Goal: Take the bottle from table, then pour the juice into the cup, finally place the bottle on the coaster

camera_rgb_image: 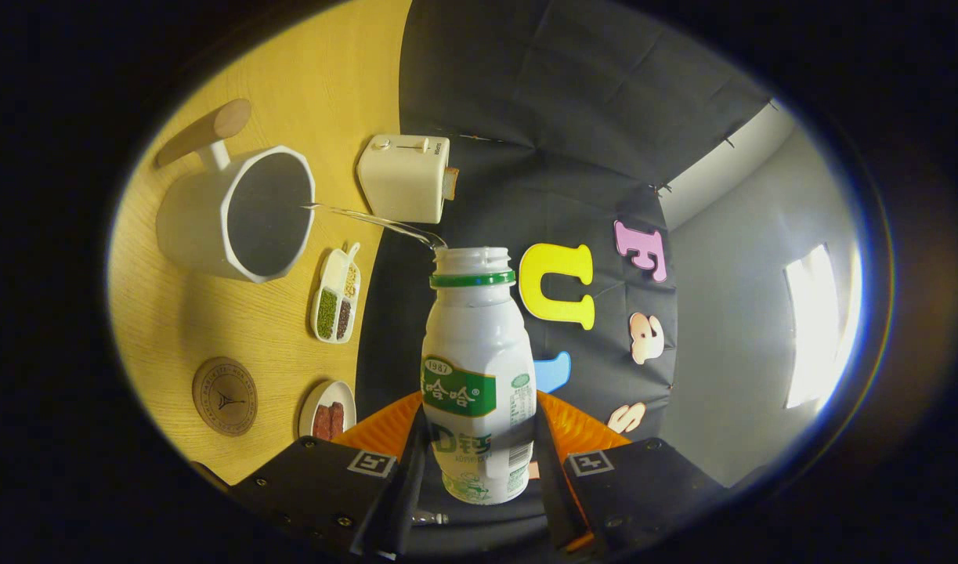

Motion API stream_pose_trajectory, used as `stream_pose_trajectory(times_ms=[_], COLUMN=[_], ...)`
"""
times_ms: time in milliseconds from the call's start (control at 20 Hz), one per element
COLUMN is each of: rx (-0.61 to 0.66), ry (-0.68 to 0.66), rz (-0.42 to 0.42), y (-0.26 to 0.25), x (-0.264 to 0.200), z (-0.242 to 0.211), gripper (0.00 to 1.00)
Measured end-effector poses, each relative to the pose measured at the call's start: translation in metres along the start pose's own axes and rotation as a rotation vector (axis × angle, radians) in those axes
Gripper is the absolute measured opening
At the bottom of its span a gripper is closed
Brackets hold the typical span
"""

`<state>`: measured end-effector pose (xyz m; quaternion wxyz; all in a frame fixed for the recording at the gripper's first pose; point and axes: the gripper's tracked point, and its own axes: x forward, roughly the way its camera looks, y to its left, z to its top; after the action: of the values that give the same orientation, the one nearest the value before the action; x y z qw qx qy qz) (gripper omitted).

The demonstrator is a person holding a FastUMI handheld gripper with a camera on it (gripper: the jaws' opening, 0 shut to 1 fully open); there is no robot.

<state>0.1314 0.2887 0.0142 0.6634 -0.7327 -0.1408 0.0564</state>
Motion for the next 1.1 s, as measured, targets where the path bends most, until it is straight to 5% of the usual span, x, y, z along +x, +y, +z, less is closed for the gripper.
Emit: stream_pose_trajectory(times_ms=[1100], rx=[-0.033], ry=[0.002], rz=[0.001], y=[0.0038], x=[0.0021], z=[-0.0032], gripper=[0.65])
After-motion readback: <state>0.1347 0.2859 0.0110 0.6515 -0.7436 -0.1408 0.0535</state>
